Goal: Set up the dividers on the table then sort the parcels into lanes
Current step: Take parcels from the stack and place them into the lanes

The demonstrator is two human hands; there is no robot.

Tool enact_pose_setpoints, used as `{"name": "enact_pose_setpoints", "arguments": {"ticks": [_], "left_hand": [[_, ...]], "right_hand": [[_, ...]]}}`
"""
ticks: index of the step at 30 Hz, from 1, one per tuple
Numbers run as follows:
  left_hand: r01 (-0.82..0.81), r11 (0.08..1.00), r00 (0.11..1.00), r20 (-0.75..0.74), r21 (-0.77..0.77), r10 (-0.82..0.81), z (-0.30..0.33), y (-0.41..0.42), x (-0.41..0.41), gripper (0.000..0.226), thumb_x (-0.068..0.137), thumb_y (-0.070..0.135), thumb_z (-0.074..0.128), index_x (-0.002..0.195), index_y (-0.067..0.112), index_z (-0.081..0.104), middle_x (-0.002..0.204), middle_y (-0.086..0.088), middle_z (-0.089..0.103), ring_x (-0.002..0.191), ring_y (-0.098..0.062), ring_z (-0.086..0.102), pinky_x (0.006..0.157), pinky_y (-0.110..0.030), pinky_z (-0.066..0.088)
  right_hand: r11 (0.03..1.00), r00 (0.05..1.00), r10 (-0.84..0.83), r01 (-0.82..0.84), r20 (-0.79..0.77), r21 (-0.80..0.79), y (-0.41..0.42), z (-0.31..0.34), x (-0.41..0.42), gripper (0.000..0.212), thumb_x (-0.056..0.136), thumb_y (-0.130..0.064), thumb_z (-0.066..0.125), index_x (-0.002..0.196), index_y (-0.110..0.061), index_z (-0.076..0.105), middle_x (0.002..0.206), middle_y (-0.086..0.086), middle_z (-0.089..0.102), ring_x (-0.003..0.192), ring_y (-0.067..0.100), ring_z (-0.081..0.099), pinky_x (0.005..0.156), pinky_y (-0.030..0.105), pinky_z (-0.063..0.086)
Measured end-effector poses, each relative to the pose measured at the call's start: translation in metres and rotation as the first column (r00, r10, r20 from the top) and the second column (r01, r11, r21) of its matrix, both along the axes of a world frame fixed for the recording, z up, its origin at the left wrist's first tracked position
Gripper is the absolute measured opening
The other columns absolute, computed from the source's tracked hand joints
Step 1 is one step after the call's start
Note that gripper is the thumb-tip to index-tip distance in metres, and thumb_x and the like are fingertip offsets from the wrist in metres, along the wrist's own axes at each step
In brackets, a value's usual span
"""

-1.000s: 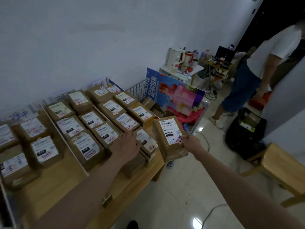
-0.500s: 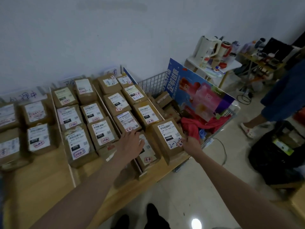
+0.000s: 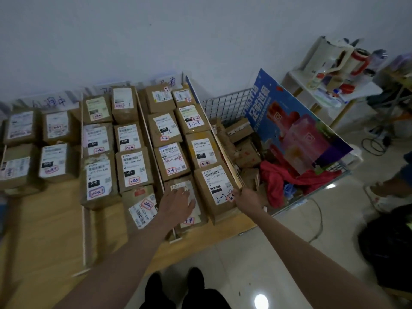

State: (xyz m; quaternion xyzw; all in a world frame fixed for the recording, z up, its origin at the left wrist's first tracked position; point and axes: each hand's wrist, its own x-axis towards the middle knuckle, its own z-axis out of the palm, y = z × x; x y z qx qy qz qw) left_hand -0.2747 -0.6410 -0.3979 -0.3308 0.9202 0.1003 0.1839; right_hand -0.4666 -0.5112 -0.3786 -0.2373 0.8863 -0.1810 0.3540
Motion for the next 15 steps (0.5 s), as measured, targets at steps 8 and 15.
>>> {"name": "enact_pose_setpoints", "arguments": {"ticks": [8, 15], "left_hand": [[-0.033, 0.999, 0.999, 0.014, -0.007, 0.033, -0.008, -0.001, -0.008, 0.056, 0.102, 0.052, 0.023, 0.130, 0.020, 0.060, 0.141, -0.002, 0.051, 0.130, -0.022, 0.046, 0.119, -0.045, 0.010], [-0.050, 0.999, 0.999, 0.016, 0.014, 0.050, -0.009, -0.001, -0.009, 0.057, 0.102, 0.051, 0.023, 0.134, 0.020, 0.058, 0.147, -0.002, 0.046, 0.135, -0.021, 0.042, 0.121, -0.045, 0.007]], "right_hand": [[1.000, 0.999, 0.024, -0.024, 0.039, 0.010, -0.007, -0.025, -0.018, 0.038, 0.099, -0.034, 0.049, 0.115, 0.000, 0.056, 0.114, 0.019, 0.058, 0.099, 0.031, 0.062, 0.084, 0.042, 0.054], [0.970, 0.976, 0.210, -0.200, -0.061, 0.141, -0.015, -0.029, -0.016, 0.035, 0.102, -0.026, 0.041, 0.118, 0.001, 0.056, 0.124, 0.020, 0.052, 0.119, 0.037, 0.050, 0.099, 0.041, 0.044]]}}
